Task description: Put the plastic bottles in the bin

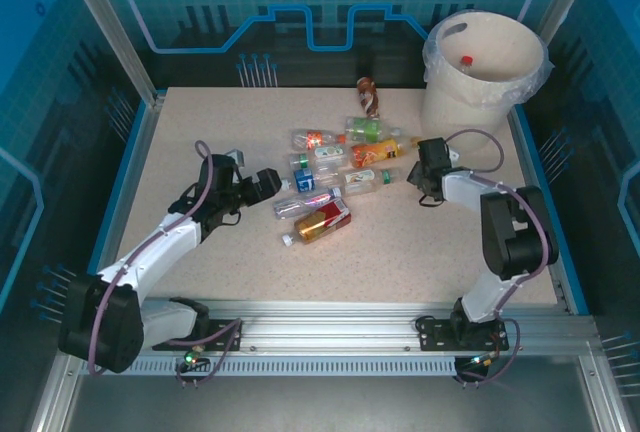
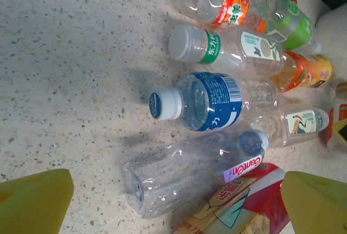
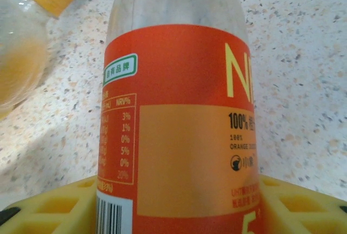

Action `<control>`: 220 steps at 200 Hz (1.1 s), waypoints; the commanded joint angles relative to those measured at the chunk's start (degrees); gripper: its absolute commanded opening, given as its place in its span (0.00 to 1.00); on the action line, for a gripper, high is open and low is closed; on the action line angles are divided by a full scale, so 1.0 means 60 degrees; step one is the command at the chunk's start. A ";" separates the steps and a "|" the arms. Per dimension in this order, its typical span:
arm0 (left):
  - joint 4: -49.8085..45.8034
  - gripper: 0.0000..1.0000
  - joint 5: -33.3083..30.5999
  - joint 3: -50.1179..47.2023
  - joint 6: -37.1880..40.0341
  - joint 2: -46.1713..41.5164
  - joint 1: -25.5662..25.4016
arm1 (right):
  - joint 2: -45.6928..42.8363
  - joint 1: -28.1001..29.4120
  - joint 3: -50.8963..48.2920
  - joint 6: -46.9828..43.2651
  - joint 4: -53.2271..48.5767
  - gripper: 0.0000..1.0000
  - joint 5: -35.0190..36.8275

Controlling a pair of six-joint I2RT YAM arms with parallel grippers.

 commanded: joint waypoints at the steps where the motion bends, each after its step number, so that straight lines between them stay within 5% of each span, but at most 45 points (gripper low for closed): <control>1: -0.0149 0.99 0.0445 0.0198 0.0776 -0.0035 -0.0067 | -0.0868 0.0281 -0.0209 -0.0461 0.0100 0.48 -0.0016; 60: -0.0916 0.99 -0.0689 0.0524 0.2511 -0.0271 -0.1414 | -0.2726 0.0843 -0.0783 -0.1764 0.0891 0.42 -0.1179; 130: -0.0570 0.99 -0.0604 0.0470 0.2578 -0.0112 -0.2006 | -0.4009 0.0891 0.0199 -0.2874 0.1773 0.41 -0.3193; 220: -0.0528 0.99 0.0704 0.0190 0.2917 -0.0343 -0.1997 | -0.3147 -0.1723 0.3634 -0.1852 0.0437 0.41 -0.5372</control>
